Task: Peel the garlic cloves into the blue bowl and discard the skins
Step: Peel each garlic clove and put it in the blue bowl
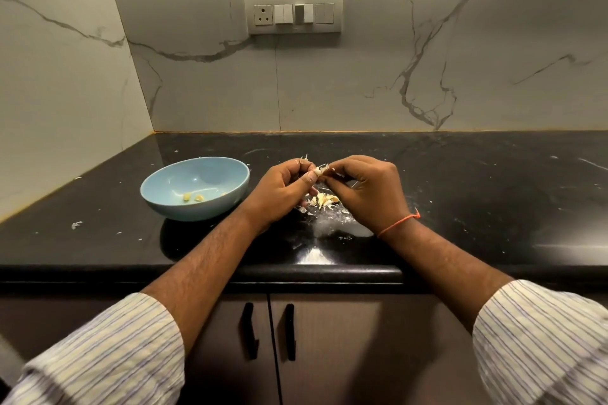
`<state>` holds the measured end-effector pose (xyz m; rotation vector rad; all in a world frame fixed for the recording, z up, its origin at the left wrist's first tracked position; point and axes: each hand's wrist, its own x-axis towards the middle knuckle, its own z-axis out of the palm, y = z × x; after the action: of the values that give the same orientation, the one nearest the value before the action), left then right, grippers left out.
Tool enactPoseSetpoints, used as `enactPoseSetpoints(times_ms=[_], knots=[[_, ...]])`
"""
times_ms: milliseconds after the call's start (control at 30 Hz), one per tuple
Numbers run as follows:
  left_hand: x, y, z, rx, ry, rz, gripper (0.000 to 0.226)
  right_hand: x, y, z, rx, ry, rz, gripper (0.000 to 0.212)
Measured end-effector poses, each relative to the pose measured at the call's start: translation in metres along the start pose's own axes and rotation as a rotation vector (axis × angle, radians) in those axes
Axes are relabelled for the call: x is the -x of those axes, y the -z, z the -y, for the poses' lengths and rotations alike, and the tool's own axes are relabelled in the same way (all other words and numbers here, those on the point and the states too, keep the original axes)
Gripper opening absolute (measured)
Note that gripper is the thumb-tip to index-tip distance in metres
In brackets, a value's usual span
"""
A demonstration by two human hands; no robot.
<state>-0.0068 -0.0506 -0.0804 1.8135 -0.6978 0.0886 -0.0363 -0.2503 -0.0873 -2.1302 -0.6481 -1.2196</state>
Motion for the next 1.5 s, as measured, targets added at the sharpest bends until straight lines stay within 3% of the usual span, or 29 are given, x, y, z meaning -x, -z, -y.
enactPoseSetpoints(times_ms=[467,700,900,1000,1167,1367,1500], knots=[[-0.002,-0.002,0.001,-0.091,-0.006,-0.017,0.012,0.000,-0.005,-0.002,-0.219,-0.251,0.140,0.011],[-0.003,-0.001,0.006,-0.214,0.021,-0.174,0.006,-0.003,-0.003,-0.006,-0.325,-0.371,0.153,0.009],[-0.002,-0.002,0.006,-0.227,0.048,-0.226,0.020,-0.002,-0.003,-0.010,-0.141,-0.412,0.139,0.010],[-0.002,-0.002,0.006,-0.249,0.033,-0.271,0.012,-0.002,-0.004,-0.009,-0.063,-0.395,0.180,0.014],[-0.003,-0.002,0.009,-0.270,0.029,-0.314,0.019,-0.003,-0.003,-0.006,-0.029,-0.381,0.227,0.017],[0.000,0.000,0.005,-0.227,-0.079,-0.167,0.035,-0.003,-0.003,-0.006,-0.020,-0.377,0.229,0.016],[0.000,-0.001,0.003,-0.212,-0.124,-0.156,0.022,-0.002,-0.004,-0.007,-0.042,-0.346,0.264,0.020]])
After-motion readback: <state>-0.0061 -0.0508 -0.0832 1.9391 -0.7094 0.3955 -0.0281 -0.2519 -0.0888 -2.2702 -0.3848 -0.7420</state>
